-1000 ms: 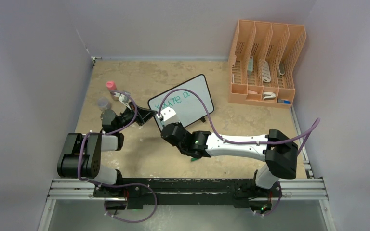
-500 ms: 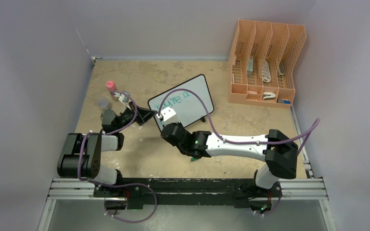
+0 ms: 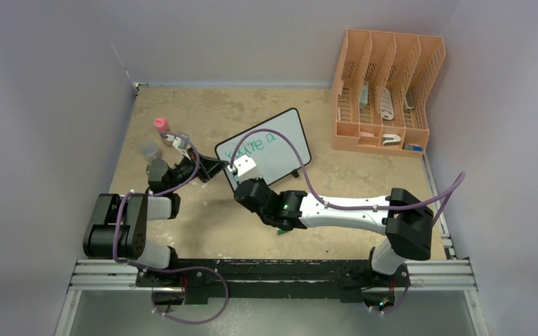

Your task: Write a sentence on the whiteboard

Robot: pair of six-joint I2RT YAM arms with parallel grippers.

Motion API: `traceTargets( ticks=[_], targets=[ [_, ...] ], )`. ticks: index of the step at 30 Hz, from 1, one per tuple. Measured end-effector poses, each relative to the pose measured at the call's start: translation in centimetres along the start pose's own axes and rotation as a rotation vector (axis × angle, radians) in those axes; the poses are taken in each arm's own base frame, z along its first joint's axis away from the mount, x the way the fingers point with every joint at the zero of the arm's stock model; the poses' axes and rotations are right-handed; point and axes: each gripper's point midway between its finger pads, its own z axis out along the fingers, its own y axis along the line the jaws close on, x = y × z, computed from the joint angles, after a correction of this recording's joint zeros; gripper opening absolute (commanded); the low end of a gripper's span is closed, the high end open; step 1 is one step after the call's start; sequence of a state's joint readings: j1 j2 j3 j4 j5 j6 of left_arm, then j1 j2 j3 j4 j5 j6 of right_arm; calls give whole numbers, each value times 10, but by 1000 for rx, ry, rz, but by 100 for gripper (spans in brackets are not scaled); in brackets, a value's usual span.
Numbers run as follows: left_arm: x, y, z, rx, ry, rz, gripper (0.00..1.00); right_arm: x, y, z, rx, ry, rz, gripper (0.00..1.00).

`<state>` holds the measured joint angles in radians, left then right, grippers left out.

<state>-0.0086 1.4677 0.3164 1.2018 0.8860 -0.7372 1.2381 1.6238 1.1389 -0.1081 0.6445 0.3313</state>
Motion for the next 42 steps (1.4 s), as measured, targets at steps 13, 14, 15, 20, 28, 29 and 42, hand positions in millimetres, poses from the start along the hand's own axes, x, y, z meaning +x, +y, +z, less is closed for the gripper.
traceTargets(
  ticks=[13, 14, 15, 20, 28, 29, 42],
  targets=[
    [0, 0, 0, 0, 0, 0, 0, -2, -3, 0, 18, -9, -2, 0],
    [0, 0, 0, 0, 0, 0, 0, -2, -3, 0, 18, -10, -2, 0],
    [0, 0, 0, 1, 0, 0, 0, -2, -3, 0, 19, -10, -2, 0],
    [0, 0, 0, 0, 0, 0, 0, -4, -4, 0, 22, -15, -3, 0],
    [0, 0, 0, 1, 0, 0, 0, -7, -3, 0, 22, -23, 0, 0],
    [0, 0, 0, 1, 0, 0, 0, -8, -3, 0, 21, -25, 0, 0],
    [0, 0, 0, 1, 0, 0, 0, -19, -4, 0, 30, -58, 12, 0]
  ],
)
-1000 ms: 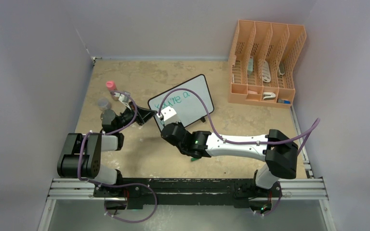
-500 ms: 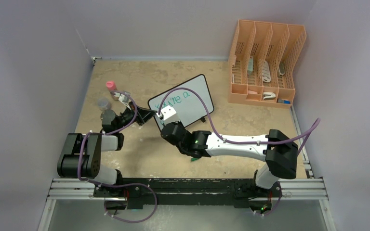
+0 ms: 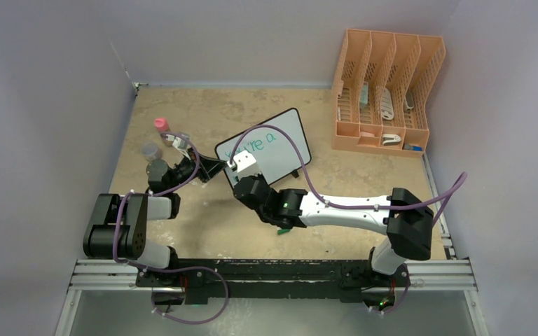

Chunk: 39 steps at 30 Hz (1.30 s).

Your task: Write a sentence on the whiteboard

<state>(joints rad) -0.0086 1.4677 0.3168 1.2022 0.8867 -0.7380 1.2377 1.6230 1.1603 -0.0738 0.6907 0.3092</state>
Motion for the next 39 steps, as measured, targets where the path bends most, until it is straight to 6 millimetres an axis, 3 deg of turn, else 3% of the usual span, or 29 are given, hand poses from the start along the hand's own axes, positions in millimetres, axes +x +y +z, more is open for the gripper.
traceTargets(
  ticks=[15, 24, 39],
  targets=[
    [0, 0, 0, 0, 0, 0, 0, -5, 0, -2, -4, -9, 7, 0],
    [0, 0, 0, 0, 0, 0, 0, -30, -9, -23, -22, -66, 60, 0],
    [0, 0, 0, 0, 0, 0, 0, -16, -9, -17, -10, -29, 38, 0]
  ],
)
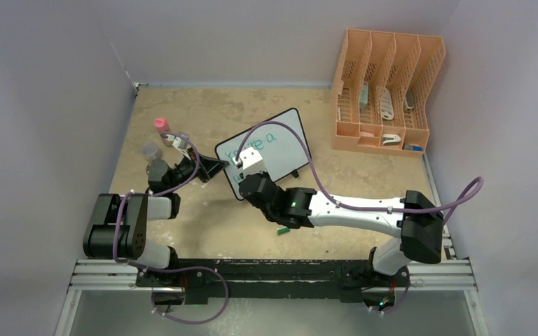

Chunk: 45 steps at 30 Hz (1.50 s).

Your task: Write a sentence on the whiteboard

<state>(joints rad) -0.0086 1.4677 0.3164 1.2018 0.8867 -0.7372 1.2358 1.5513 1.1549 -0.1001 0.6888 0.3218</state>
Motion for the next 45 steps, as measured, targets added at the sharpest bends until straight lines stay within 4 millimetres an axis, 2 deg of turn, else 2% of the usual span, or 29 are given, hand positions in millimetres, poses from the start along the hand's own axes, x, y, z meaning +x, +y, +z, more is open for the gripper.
traceTargets(
  ticks=[18, 45],
  targets=[
    [0, 0, 0, 0, 0, 0, 0, 7, -2, 7, 13, 17, -6, 0],
    [0, 0, 0, 0, 0, 1, 0, 4, -3, 16, 10, 9, 6, 0]
  ],
)
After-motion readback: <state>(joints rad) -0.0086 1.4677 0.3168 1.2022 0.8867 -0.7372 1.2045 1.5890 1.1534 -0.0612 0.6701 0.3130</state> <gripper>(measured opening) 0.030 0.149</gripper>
